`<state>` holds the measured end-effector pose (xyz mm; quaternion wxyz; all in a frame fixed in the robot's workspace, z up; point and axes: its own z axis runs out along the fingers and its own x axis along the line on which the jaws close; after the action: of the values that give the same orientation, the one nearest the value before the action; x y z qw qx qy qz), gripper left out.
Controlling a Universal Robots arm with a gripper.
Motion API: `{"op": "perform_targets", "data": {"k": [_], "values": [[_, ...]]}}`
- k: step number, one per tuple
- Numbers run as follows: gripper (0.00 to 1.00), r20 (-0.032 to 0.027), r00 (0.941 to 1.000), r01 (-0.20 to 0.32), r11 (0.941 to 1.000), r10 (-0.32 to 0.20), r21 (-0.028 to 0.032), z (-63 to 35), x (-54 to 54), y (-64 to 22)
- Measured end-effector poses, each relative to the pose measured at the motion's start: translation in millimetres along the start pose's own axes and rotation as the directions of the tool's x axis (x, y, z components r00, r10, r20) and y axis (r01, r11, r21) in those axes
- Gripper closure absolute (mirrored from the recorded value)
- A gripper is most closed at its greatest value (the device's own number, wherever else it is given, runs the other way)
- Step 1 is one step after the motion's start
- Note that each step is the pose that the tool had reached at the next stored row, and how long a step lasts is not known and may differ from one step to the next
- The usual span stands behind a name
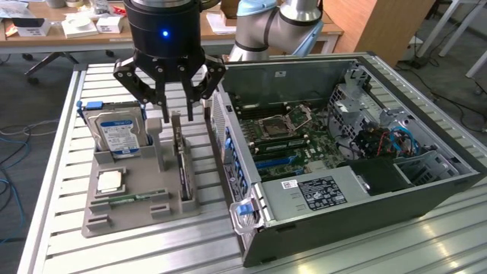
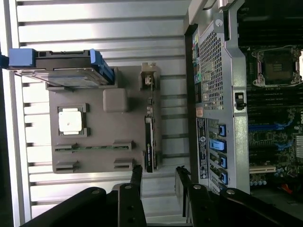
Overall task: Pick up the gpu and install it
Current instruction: 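Pick up the gpu and move the gpu toward the slot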
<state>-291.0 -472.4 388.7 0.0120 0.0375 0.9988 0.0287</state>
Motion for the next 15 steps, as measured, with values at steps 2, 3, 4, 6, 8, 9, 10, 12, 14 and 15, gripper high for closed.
{"op": "perform_targets", "data": {"k": [2,3,4,6,8,9,10,12,14,15], "values": [[0.59,-0.0006,1.0000,0.000,1.0000,0.000,-0.0077,1.3,0.1,1.0],[0.59,-0.0008,1.0000,0.000,0.9999,0.000,-0.0115,2.1,0.1,1.5],[0.59,-0.0011,1.0000,0.000,0.9999,0.000,-0.0158,2.8,0.2,1.8],[0.59,-0.0017,1.0000,-0.001,0.9997,0.001,-0.0241,5.1,0.3,2.5],[0.59,-0.0018,1.0000,-0.001,0.9996,0.001,-0.0272,8.4,0.5,3.1],[0.59,-0.0018,1.0000,-0.001,0.9996,0.001,-0.0283,10.2,0.5,3.3],[0.59,-0.0018,1.0000,-0.001,0.9996,0.001,-0.0293,11.7,0.5,3.5],[0.59,-0.0021,1.0000,-0.001,0.9995,0.001,-0.0327,14.2,0.6,3.7],[0.59,-0.0022,1.0000,-0.001,0.9993,0.001,-0.0377,17.7,0.8,3.7],[0.59,-0.0023,1.0000,-0.001,0.9992,0.001,-0.0388,18.9,0.8,3.6]]}}
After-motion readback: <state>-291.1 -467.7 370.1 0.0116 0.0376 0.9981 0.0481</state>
